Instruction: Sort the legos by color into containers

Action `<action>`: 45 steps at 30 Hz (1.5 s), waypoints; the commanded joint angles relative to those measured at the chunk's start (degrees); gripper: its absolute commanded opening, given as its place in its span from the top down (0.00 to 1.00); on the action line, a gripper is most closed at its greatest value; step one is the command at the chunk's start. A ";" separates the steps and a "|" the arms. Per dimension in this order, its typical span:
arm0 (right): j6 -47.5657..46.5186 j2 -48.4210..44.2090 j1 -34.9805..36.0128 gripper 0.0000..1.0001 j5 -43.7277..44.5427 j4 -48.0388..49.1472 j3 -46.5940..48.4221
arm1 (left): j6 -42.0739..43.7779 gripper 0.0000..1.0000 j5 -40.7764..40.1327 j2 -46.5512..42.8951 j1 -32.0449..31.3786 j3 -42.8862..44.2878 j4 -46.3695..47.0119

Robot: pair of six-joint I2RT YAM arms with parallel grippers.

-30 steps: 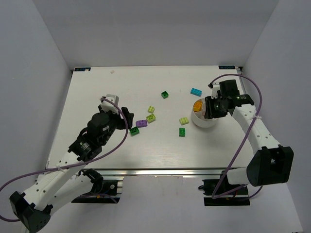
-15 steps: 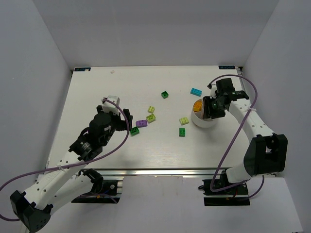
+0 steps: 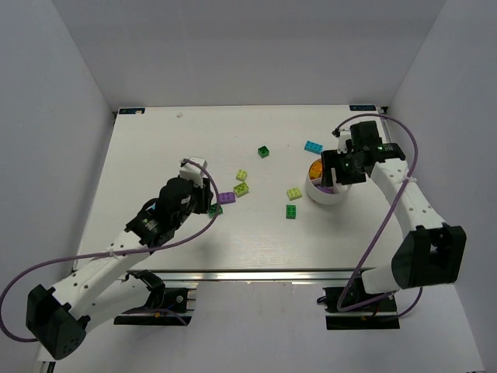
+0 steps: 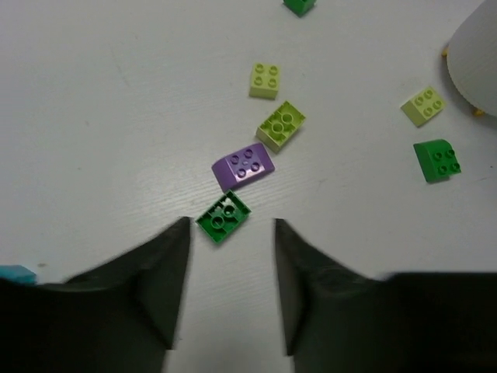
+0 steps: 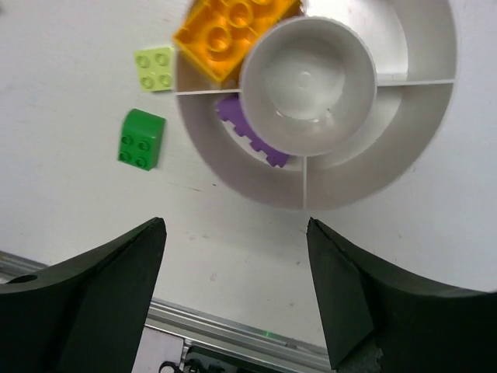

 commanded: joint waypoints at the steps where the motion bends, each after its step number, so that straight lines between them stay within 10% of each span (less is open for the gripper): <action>1: -6.01 -7.50 -0.38 0.22 -5.20 -2.43 4.65 | 0.48 0.53 4.46 2.95 -0.25 0.51 0.36; 7: -35.10 -23.41 -0.20 0.31 -34.25 -0.95 -3.76 | 12.86 0.61 15.90 15.07 -0.25 5.42 -1.04; 11: -48.81 -32.91 -0.03 0.30 -50.29 6.50 -16.77 | 22.98 0.33 21.52 22.63 -0.25 8.94 -0.87; 15: -57.15 -36.54 -0.20 0.14 -58.91 6.20 -23.38 | 29.56 0.25 19.16 28.17 -0.25 11.49 1.23; 31: -57.89 -40.92 -0.29 0.13 -55.16 8.02 -26.90 | 46.28 0.26 21.60 54.01 4.57 33.36 -10.62; 45: -57.45 -40.40 -0.29 0.13 -54.54 9.25 -27.69 | 50.85 0.26 29.79 53.84 7.57 30.92 -15.46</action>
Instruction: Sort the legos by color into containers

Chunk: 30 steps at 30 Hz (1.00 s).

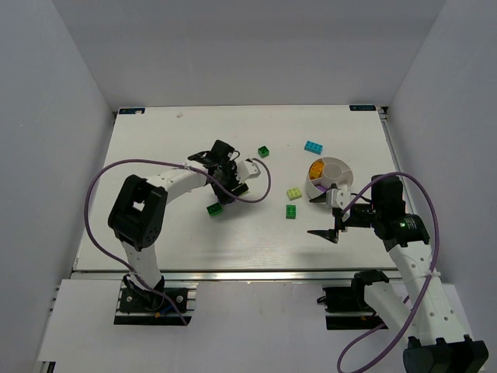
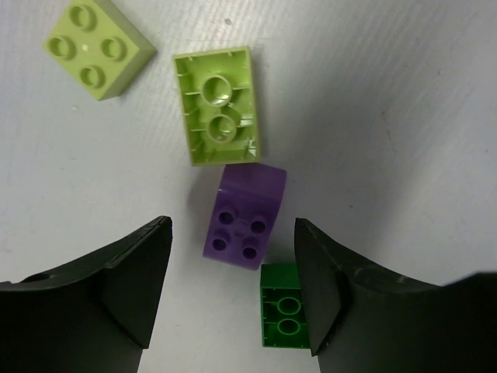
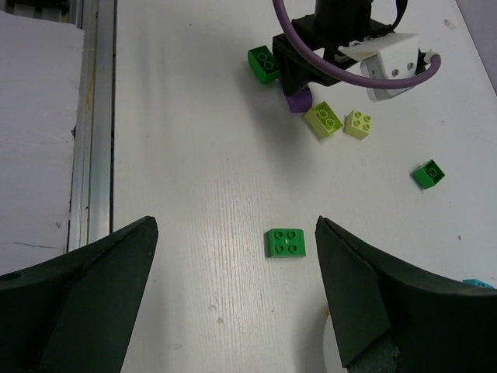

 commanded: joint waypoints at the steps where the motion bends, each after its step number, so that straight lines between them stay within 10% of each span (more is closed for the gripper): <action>1: -0.51 0.04 -0.01 0.13 -0.66 2.02 -0.44 | 1.81 0.26 3.38 -1.63 0.22 -1.23 -1.01; 15: 0.01 -0.49 -0.18 0.18 -0.04 2.19 -0.79 | 0.93 0.37 0.84 2.77 0.22 1.14 -0.84; 23: 6.85 -0.40 -0.44 0.35 2.57 6.84 -0.35 | -2.14 0.84 -0.93 -4.95 0.22 2.63 1.97; 26: 21.77 -0.40 -0.71 0.59 10.99 17.72 -0.61 | -4.16 0.88 3.80 -10.39 0.22 2.20 4.60; 28: 32.89 0.03 -1.24 1.00 24.25 25.17 -0.18 | -7.23 0.90 8.72 -13.74 -0.30 0.36 7.32; 30: 37.44 0.39 -1.50 1.00 37.01 28.20 0.44 | -12.22 0.90 18.38 -18.65 -0.83 -3.84 14.60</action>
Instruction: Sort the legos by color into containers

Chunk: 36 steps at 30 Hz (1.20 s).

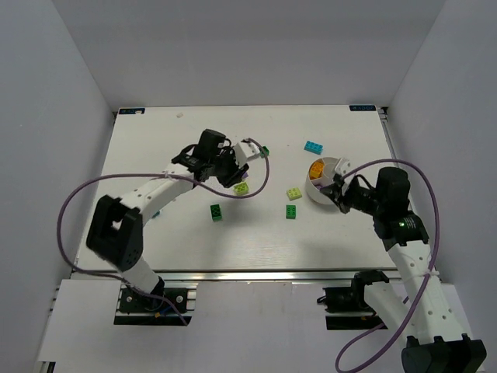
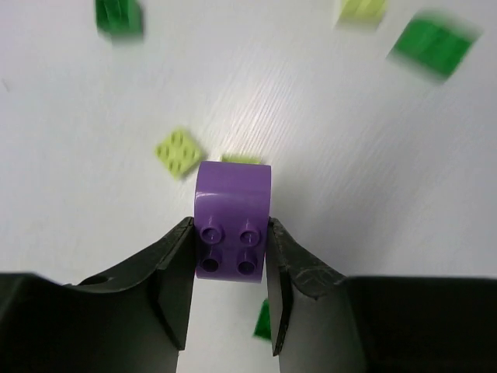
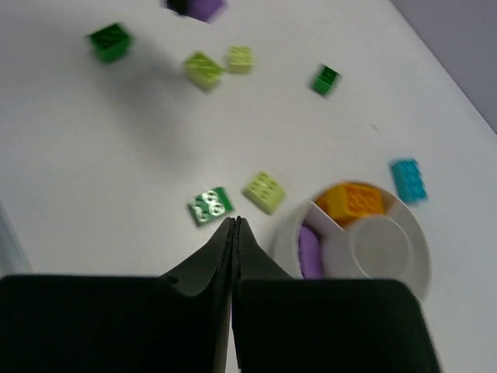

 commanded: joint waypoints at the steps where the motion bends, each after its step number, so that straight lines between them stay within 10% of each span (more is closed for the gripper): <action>1: 16.57 0.52 -1.35 1.00 21.97 14.02 1.49 | -9.34 0.90 16.84 -10.32 -1.35 -5.41 13.50; 3: 24.13 1.22 -2.05 1.00 30.51 15.53 2.54 | -18.20 0.90 30.03 -12.78 -1.36 -10.24 30.17; 8: 29.42 2.19 -4.60 1.00 33.96 15.45 4.91 | -47.47 0.90 34.55 -8.07 -3.90 -25.12 84.95; 11: 30.39 2.45 -5.56 1.00 33.26 14.66 6.58 | -58.83 0.91 32.71 0.71 -5.83 -21.37 97.43; 17: 32.93 4.39 -6.80 1.00 29.05 9.65 13.61 | -61.93 0.94 24.63 11.71 -11.46 -11.26 99.78; 19: 33.03 7.35 -7.50 0.56 22.03 2.73 19.03 | -57.72 0.93 23.40 12.77 -13.22 -9.49 94.87; 23: 31.80 15.36 -7.59 0.27 4.03 -12.04 27.92 | -44.81 0.92 21.12 11.82 -15.33 -8.33 82.75; 36: 38.30 25.22 -7.42 0.45 -3.22 -19.63 27.87 | -20.97 0.88 10.21 7.33 -20.60 -5.88 64.34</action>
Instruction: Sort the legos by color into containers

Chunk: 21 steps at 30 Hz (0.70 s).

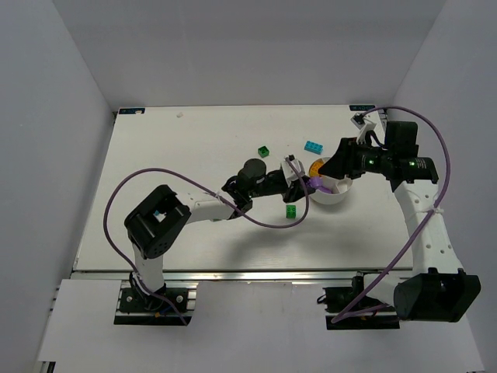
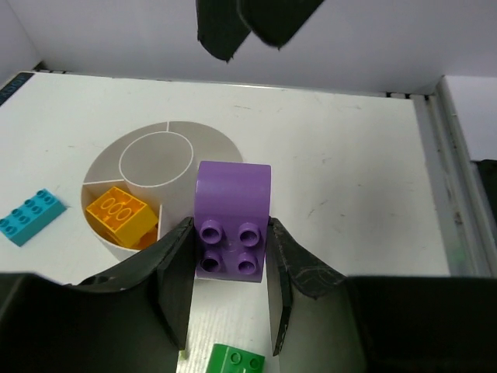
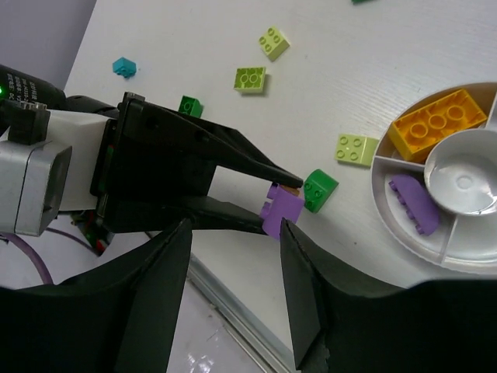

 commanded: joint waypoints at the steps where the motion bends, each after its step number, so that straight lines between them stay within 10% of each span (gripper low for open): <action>1: 1.71 -0.07 0.10 0.45 -2.09 -1.84 -0.68 | 5.85 0.88 -3.85 -3.77 -1.00 3.30 -4.07; 13: 1.36 2.92 0.19 0.46 1.61 0.89 -5.34 | 5.68 0.86 -4.12 -2.28 -2.67 7.17 -5.92; 21: 1.18 5.20 0.10 0.83 0.29 1.24 -5.17 | 5.50 0.75 -3.85 -1.58 -3.20 8.76 -7.33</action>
